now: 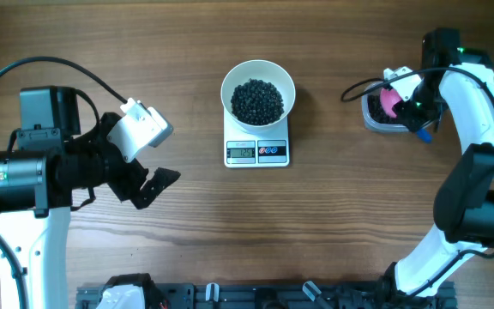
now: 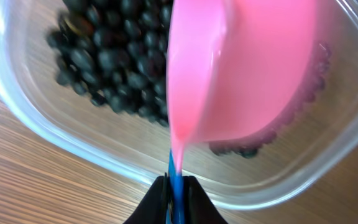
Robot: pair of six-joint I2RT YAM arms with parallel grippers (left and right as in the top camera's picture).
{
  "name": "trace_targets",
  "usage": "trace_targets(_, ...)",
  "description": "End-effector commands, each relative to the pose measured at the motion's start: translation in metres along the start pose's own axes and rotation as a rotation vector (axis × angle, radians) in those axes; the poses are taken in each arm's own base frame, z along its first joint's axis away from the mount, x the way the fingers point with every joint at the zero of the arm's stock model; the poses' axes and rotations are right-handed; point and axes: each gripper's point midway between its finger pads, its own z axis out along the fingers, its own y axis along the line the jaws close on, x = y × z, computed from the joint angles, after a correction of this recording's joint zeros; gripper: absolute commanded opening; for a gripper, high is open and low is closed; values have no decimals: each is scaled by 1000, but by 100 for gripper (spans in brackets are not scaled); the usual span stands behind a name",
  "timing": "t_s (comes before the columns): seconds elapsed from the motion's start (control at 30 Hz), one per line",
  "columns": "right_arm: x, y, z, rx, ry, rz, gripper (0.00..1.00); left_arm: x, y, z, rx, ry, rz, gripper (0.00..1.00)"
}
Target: Scoop item into bowl and weigh 150g on scale
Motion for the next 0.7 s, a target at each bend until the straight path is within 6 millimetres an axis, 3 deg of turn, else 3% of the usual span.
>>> trace_targets(0.0, -8, 13, -7, -59, -62, 112, 17, 1, -1, 2, 6, 6, -10, 100)
trace_targets(0.27, -8, 14, -12, -71, -71, 228, 46, 1, -1, 2, 6, 6, -10, 100)
trace_targets(0.33, -11, 15, -24, -74, -112, 243, 73, 1, -1, 2, 6, 6, -10, 100)
trace_targets(0.47, -13, 9, -53, -55, -197, 389, 98, 1, -1, 2, 6, 6, -10, 100)
trace_targets(0.53, -9, 7, -68, -54, -229, 493, 100, 1, -1, 2, 6, 6, -10, 100)
trace_targets(0.67, 8, 15, -129, -123, -368, 922, 100, 1, -1, 2, 6, 6, -10, 100)
